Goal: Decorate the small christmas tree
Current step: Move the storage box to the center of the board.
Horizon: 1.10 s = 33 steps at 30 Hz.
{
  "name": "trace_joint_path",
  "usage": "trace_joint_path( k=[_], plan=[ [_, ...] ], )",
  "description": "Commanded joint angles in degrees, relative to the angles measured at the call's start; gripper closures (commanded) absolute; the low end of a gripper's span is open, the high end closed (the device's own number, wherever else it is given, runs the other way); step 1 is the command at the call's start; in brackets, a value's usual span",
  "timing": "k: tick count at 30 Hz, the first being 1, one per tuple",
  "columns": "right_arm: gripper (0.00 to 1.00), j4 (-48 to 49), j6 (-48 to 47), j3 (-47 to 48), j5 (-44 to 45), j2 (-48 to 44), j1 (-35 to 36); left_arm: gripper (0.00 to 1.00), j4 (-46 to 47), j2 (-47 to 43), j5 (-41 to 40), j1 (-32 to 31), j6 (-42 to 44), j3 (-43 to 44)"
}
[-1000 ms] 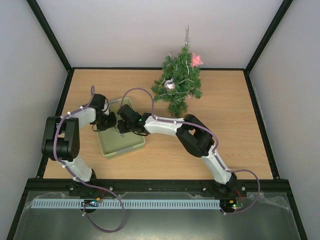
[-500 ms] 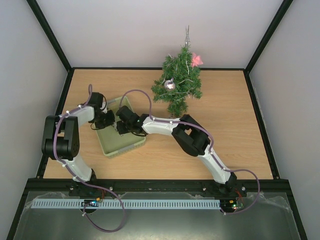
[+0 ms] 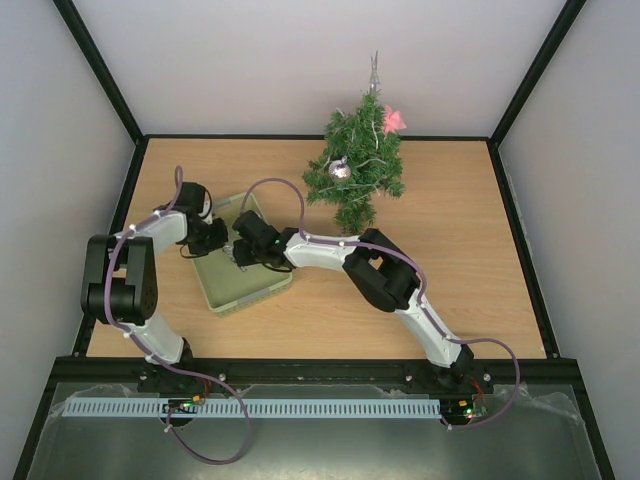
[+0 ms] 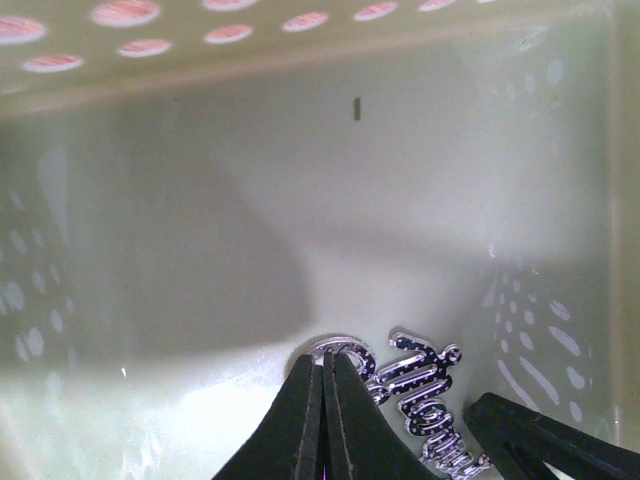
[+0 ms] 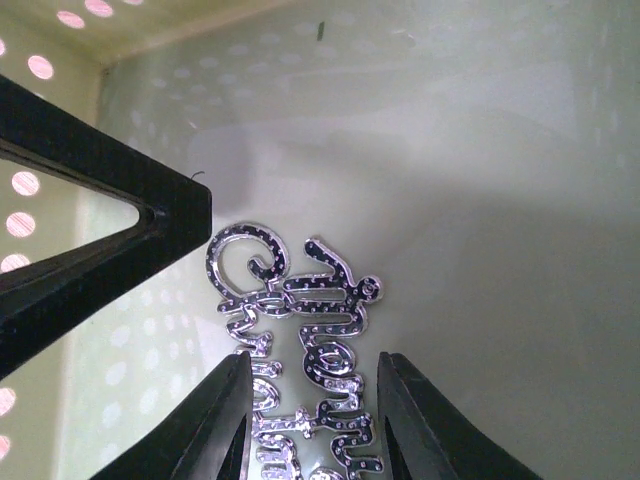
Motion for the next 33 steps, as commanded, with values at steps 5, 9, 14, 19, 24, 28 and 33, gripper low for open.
trace_joint_path(
  k=[5,9,14,19,24,28,33],
  plan=[
    [0.67,0.04,1.24,-0.71,1.26,0.85,-0.99,0.98,-2.08,1.35,-2.49,-1.07,1.25,0.44],
    [0.66,0.47,1.41,-0.83,1.12,0.72,-1.17,0.98,-1.67,3.62,-2.52,-1.07,1.57,-0.03],
    [0.66,1.82,2.41,-1.52,0.22,0.36,-1.35,0.98,-2.28,4.43,-4.07,-1.07,2.05,-0.25],
    [0.61,5.62,5.28,-3.46,-2.80,-0.30,-2.10,0.98,-2.55,4.54,-4.42,-1.07,2.13,-0.07],
    [0.61,5.69,5.79,-3.19,-3.94,0.22,-2.25,0.98,-2.21,4.83,-3.74,-1.07,1.96,-0.34],
    [0.61,5.78,6.44,-3.14,-5.63,0.84,-2.23,0.98,-2.03,5.15,-3.22,-1.07,1.95,-0.49],
    [0.60,8.91,8.68,-3.65,-9.22,0.86,-2.60,0.98,-1.85,5.20,-2.84,-1.07,1.95,-0.69]
  ],
)
